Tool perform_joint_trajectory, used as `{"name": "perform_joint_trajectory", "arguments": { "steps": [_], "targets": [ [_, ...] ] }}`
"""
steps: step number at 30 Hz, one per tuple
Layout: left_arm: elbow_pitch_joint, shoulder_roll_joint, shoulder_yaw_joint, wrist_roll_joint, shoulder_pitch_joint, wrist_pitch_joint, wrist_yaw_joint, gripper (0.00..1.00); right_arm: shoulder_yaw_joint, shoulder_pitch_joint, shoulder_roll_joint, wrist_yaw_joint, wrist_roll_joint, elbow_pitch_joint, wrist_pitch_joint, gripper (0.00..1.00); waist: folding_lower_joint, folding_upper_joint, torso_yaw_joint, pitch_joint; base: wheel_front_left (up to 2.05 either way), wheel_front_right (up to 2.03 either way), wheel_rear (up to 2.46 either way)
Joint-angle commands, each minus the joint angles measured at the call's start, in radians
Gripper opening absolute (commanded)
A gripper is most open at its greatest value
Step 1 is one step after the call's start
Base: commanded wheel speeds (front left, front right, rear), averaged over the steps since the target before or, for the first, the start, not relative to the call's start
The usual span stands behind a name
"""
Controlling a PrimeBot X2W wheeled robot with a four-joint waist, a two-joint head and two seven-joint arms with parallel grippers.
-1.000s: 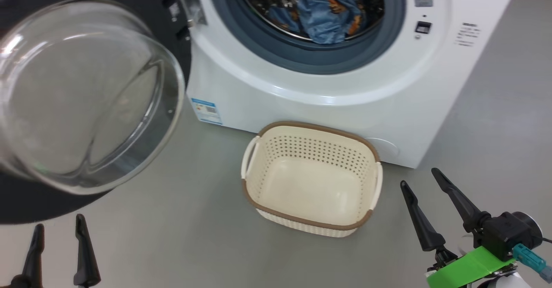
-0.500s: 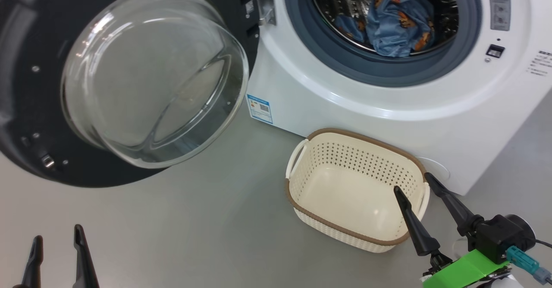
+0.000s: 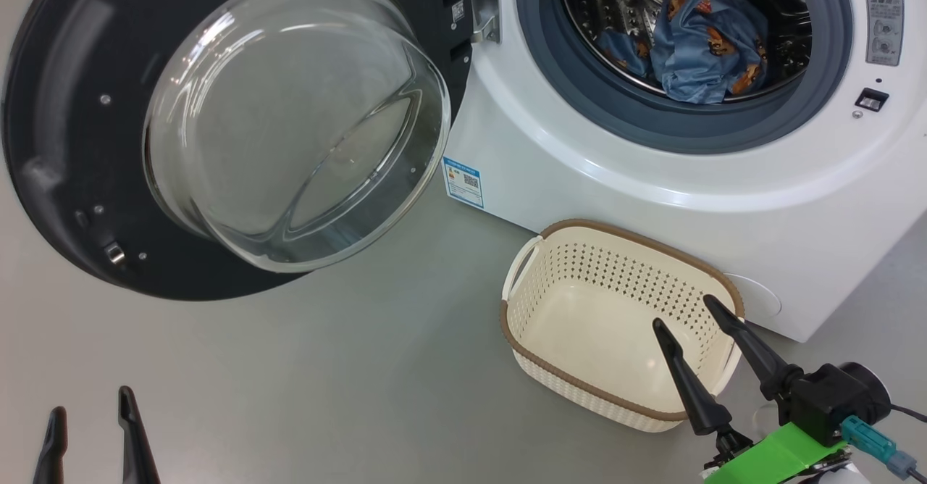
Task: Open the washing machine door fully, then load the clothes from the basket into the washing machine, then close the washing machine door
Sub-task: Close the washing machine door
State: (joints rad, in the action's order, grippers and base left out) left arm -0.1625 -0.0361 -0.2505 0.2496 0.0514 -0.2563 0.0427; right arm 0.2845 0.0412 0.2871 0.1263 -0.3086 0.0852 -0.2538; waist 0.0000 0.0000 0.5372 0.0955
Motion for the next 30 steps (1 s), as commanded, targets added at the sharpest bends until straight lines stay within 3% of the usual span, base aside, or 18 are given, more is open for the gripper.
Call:
{"name": "perform_joint_trajectory", "arguments": {
  "steps": [1, 23, 24, 25, 26, 27, 28, 30],
  "targets": [
    [0.034, -0.014, -0.034, 0.009, -0.003, -0.006, -0.008, 1.0, 0.017, 0.038, 0.019, 0.004, -0.006, -0.019, -0.008, 1.0, 0.0, 0.0, 0.001, 0.002, 0.0, 0.0, 0.0],
    [0.04, -0.014, -0.032, 0.015, -0.009, -0.006, -0.011, 1.0, 0.012, 0.04, 0.02, 0.004, -0.006, -0.02, -0.008, 1.0, 0.0, 0.0, 0.002, 0.012, 0.0, 0.0, 0.0],
    [0.041, -0.014, -0.033, 0.015, -0.012, -0.006, -0.008, 0.92, 0.012, 0.04, 0.02, 0.004, -0.006, -0.02, -0.008, 1.0, 0.0, 0.0, 0.002, 0.013, 0.0, 0.0, 0.0],
    [0.046, -0.014, -0.035, 0.013, -0.016, -0.006, -0.004, 0.71, 0.011, 0.04, 0.02, 0.004, -0.006, -0.02, -0.008, 1.0, 0.0, 0.0, 0.002, 0.013, 0.0, 0.0, 0.0],
    [0.052, -0.014, -0.037, 0.016, -0.02, -0.006, 0.0, 0.43, 0.011, 0.041, 0.021, 0.004, -0.006, -0.02, -0.008, 1.0, 0.0, 0.0, 0.002, 0.014, 0.0, 0.0, 0.0],
    [0.059, -0.014, -0.041, 0.021, -0.026, -0.006, 0.005, 0.25, 0.01, 0.041, 0.021, 0.004, -0.006, -0.021, -0.008, 1.0, 0.0, 0.0, 0.002, 0.015, 0.0, 0.0, 0.0],
    [0.069, -0.014, -0.046, 0.021, -0.033, -0.006, 0.013, 0.01, 0.009, 0.041, 0.02, 0.004, -0.006, -0.021, -0.008, 1.0, 0.0, 0.0, 0.003, 0.016, 0.0, 0.0, 0.0],
    [0.087, -0.014, -0.059, 0.04, -0.052, -0.006, 0.028, 0.0, 0.007, 0.041, 0.019, 0.004, -0.005, -0.022, -0.008, 1.0, 0.0, 0.0, 0.003, 0.019, 0.0, 0.0, 0.0]
  ]
}}
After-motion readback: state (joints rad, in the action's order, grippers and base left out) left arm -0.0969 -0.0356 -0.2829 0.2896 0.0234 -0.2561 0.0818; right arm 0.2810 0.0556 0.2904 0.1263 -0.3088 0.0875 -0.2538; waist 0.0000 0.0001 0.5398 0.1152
